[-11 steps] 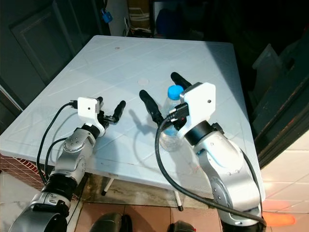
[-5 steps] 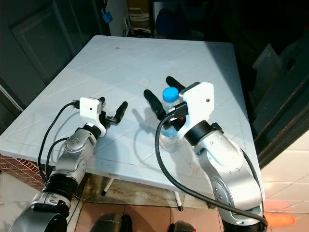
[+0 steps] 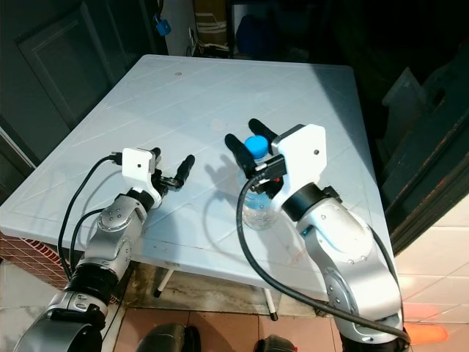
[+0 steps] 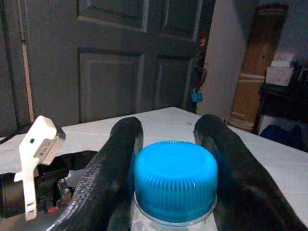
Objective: Restocking fridge
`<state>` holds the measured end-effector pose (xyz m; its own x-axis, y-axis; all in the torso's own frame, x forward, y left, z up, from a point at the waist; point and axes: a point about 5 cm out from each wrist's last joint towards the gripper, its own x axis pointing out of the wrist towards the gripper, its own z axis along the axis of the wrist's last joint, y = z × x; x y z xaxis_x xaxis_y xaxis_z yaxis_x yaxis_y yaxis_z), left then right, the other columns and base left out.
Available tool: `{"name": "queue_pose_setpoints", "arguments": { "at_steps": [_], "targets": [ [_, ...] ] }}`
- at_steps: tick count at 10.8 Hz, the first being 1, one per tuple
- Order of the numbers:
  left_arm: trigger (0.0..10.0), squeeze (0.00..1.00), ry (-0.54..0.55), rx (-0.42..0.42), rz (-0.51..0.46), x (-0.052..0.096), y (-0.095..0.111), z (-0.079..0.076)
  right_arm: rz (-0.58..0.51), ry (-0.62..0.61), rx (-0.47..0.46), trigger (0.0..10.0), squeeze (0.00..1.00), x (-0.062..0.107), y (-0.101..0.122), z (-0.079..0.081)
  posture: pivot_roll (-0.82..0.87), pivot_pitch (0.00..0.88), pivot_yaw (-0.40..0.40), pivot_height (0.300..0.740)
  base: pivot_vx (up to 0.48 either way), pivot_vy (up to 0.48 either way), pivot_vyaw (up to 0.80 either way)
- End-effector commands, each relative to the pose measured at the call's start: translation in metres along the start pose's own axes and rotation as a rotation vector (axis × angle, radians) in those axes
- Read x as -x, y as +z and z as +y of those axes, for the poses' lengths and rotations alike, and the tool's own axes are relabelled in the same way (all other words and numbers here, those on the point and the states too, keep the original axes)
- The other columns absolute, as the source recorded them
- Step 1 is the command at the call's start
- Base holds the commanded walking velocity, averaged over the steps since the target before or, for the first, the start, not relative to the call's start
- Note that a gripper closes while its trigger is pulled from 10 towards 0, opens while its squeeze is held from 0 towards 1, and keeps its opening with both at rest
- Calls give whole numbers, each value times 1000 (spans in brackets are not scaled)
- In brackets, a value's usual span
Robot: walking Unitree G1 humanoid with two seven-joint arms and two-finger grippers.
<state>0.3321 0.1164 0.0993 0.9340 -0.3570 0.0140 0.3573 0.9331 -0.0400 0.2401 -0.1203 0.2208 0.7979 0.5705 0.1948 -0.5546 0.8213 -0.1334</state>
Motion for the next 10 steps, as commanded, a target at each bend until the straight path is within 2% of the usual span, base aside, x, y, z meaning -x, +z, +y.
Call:
{"name": "queue_pose_setpoints", "arguments": {
  "at_steps": [1, 3, 4, 5, 6, 10],
  "targets": [
    [10000, 0, -8, -4, 8, -1, 1, 1, 57, 5, -24, 0, 0, 0, -9, 1, -88, 0, 74, 740, 0, 0, 0],
    [10000, 0, -7, 1, 8, -1, 0, 0, 53, -15, -4, 0, 0, -1, -7, -4, -89, 0, 75, 740, 0, 0, 0],
    [10000, 0, -7, 4, 9, 0, 0, 0, 93, -66, 35, 7529, 0, -1, -9, -10, -91, 0, 73, 740, 0, 0, 0],
    [10000, 0, -7, 6, 10, 0, 0, 0, 130, -105, 53, 9804, 0, 0, -14, -14, -91, 0, 73, 740, 0, 0, 0],
    [10000, 0, -8, 9, 13, 0, -1, -1, 153, -116, 37, 10000, 1000, 2, -18, -15, -92, 0, 72, 740, 0, 0, 0],
    [10000, 0, -13, 10, 25, 0, -2, -1, 181, -107, 16, 10000, 1000, -2, -15, -8, -94, 0, 76, 740, 0, 0, 0]
  ]
}}
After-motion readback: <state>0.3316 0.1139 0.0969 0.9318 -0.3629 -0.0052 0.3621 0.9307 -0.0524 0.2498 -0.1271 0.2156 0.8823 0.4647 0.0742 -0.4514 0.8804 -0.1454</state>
